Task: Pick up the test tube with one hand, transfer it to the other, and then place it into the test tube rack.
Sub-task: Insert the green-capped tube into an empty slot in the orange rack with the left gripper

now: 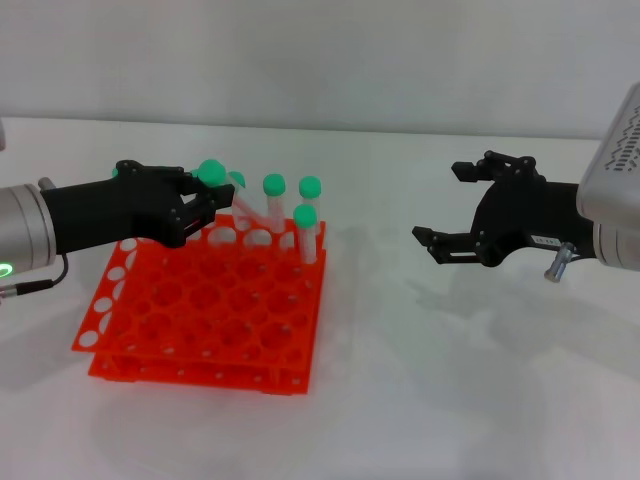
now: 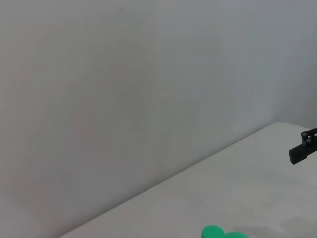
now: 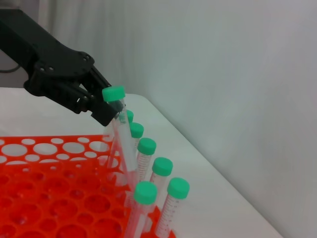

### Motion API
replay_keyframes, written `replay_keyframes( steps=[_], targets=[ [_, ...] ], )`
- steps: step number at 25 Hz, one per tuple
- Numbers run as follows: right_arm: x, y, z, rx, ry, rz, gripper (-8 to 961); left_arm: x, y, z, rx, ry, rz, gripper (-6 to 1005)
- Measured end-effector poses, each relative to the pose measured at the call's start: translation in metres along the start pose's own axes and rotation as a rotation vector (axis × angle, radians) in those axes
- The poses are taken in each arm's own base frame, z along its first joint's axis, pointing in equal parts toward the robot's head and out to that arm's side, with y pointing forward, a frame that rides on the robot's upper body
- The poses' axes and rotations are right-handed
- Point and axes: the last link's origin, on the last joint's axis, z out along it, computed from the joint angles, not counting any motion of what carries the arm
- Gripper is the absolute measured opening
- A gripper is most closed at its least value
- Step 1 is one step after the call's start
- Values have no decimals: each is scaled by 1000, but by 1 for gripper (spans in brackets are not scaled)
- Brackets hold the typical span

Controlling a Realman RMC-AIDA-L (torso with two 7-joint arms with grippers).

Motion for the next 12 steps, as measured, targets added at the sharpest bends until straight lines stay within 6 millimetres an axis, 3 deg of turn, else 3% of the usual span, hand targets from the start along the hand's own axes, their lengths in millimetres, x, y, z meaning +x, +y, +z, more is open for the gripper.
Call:
replay_keyframes(
  steps=[12],
  targets=[
    [-3,-4,2,19,-10,-4,875,-12,-1,1,7,-16,-108,206]
  ],
)
